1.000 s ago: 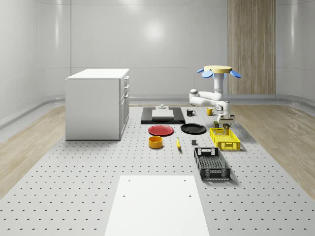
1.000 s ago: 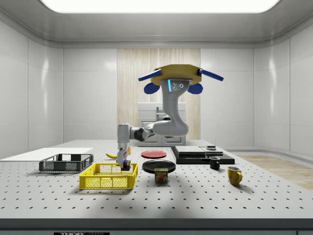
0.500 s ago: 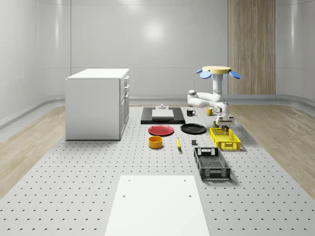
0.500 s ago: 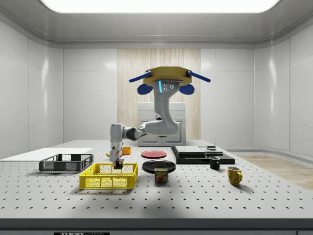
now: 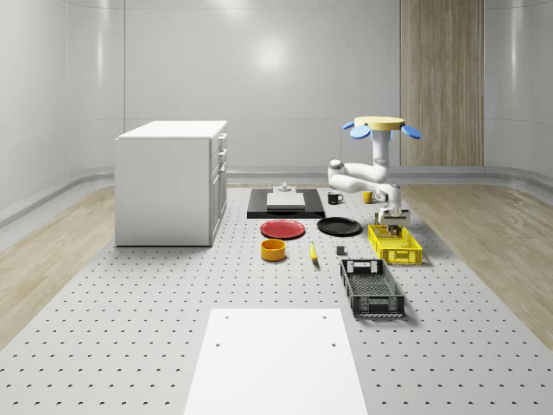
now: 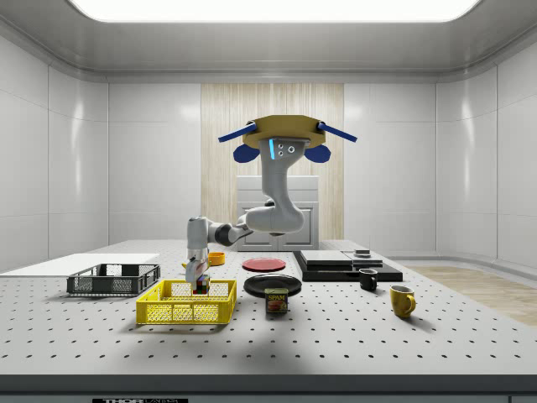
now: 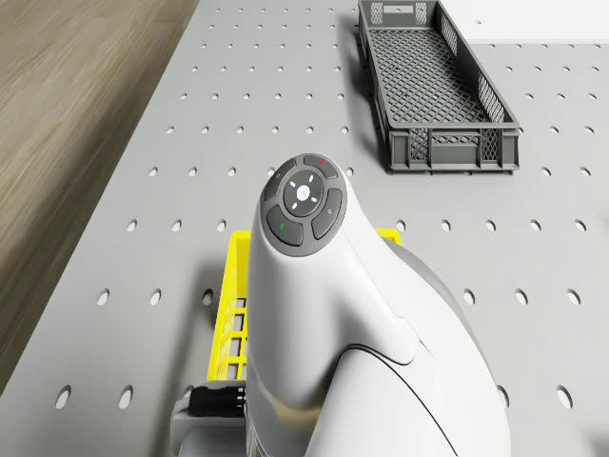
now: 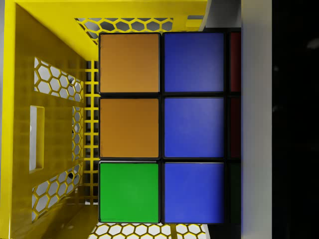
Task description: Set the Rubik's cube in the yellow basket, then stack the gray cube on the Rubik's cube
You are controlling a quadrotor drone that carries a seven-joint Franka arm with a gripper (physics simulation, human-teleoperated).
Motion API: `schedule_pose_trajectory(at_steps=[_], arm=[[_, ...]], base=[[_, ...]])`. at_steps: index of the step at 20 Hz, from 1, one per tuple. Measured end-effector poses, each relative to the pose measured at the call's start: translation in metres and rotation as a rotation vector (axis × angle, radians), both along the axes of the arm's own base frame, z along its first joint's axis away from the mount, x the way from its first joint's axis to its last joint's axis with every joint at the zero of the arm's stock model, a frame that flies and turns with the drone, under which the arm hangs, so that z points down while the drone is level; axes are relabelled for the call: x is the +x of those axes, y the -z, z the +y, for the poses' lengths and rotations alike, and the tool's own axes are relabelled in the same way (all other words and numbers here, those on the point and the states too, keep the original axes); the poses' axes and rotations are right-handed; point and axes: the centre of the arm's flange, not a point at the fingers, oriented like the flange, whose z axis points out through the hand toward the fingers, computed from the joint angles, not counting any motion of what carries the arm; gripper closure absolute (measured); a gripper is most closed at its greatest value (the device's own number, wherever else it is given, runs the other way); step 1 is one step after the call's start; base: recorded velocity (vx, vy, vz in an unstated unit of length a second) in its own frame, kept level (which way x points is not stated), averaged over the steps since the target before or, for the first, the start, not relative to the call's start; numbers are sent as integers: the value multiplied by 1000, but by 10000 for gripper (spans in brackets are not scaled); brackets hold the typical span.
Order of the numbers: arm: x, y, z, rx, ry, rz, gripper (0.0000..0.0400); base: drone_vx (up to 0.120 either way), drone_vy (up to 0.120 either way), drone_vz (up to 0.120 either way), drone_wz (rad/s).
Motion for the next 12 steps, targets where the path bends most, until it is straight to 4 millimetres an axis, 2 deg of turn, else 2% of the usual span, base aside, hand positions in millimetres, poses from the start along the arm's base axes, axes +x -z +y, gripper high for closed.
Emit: schedule_pose_trajectory(at_steps=[12], arm=[[0, -41, 14, 0, 0, 0, 75]], base=[[0, 0, 0, 0]])
